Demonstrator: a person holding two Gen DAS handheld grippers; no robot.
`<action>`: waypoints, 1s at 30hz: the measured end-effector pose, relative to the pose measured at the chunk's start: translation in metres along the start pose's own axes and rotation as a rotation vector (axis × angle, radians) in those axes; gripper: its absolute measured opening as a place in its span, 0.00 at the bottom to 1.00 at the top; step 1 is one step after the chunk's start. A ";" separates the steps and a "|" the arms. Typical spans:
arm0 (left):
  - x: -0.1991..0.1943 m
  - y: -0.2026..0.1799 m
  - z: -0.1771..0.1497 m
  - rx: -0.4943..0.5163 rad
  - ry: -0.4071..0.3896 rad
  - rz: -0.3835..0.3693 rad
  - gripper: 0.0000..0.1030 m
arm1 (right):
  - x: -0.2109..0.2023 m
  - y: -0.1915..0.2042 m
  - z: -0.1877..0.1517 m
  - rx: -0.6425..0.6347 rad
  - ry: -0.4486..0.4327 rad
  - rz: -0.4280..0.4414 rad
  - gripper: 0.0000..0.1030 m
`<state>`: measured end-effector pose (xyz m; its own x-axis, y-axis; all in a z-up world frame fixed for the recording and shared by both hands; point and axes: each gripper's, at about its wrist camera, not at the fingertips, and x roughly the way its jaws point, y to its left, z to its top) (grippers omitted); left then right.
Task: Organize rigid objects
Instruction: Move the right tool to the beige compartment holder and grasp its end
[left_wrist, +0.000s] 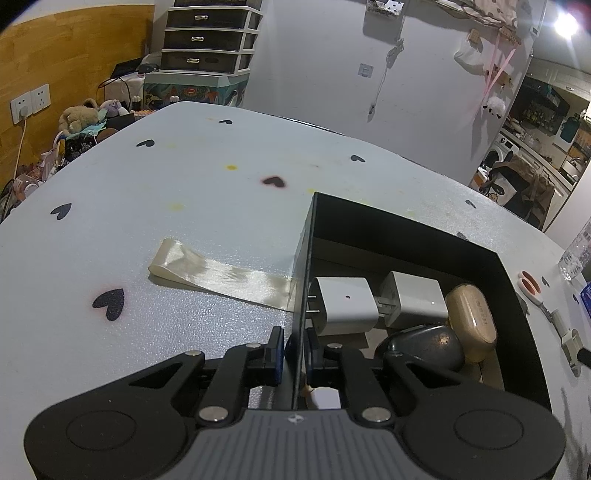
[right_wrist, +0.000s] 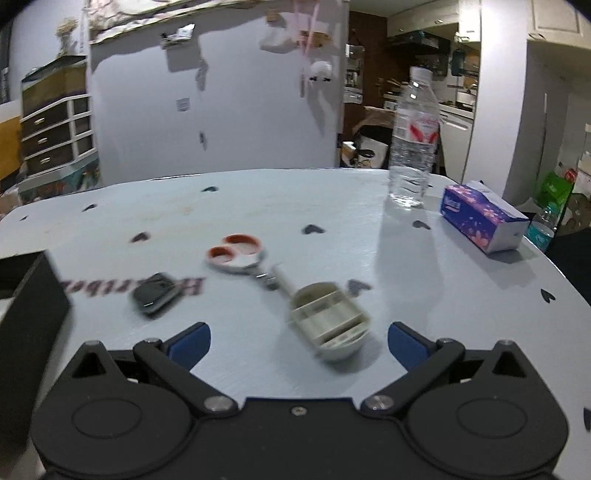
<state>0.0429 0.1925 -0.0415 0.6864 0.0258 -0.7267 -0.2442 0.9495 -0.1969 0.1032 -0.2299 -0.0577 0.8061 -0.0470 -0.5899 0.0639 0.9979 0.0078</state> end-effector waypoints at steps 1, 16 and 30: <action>0.000 0.000 0.000 -0.001 0.000 0.000 0.11 | 0.006 -0.006 0.002 0.006 0.003 -0.001 1.00; 0.000 -0.003 0.000 0.002 0.002 0.015 0.11 | 0.060 -0.015 0.003 -0.049 0.072 0.076 0.83; -0.001 -0.004 0.000 -0.001 0.000 0.014 0.11 | 0.054 0.005 0.015 -0.046 0.136 0.149 0.64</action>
<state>0.0434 0.1885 -0.0397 0.6831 0.0397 -0.7293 -0.2548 0.9488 -0.1869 0.1556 -0.2286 -0.0777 0.7176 0.1042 -0.6886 -0.0791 0.9945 0.0680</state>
